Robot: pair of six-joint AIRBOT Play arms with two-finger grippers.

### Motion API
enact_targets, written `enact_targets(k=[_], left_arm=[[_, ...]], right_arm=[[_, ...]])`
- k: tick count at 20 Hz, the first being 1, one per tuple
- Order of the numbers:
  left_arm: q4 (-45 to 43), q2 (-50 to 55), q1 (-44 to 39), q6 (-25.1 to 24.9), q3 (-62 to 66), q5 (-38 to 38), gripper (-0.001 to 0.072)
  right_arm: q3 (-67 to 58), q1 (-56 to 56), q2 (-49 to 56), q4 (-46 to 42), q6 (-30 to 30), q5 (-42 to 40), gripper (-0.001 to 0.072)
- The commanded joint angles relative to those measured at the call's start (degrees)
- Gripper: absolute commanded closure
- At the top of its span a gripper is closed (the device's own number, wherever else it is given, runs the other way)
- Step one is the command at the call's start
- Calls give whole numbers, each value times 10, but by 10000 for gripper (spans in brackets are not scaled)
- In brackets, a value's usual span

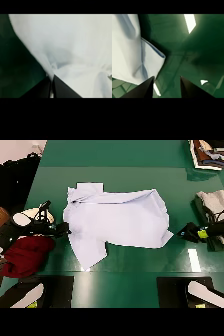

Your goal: Fold the shirts.

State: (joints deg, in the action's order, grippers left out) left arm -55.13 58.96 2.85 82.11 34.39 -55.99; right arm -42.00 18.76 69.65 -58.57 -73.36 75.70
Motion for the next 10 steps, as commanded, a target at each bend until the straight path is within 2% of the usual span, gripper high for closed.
enact_targets(k=[1, 5, 6, 7, 8, 9, 10], left_arm=[[3, 0, 0, 0, 1, -4, 681], [3, 0, 0, 0, 1, -2, 681], [3, 0, 0, 0, 1, -2, 681], [3, 0, 0, 0, 1, -2, 681], [3, 0, 0, 0, 1, -4, 681], [3, 0, 0, 0, 1, -8, 680], [3, 0, 0, -1, 1, -15, 681]], right_arm=[[28, 11, 35, 67, 40, -34, 333], [12, -3, 70, 93, 51, -36, 350], [9, -16, 75, 91, 52, -37, 366], [6, -30, 80, 90, 57, -38, 425], [4, -44, 83, 89, 59, -40, 431], [3, -55, 85, 89, 59, -42, 522], [3, -62, 85, 85, 60, -43, 647]])
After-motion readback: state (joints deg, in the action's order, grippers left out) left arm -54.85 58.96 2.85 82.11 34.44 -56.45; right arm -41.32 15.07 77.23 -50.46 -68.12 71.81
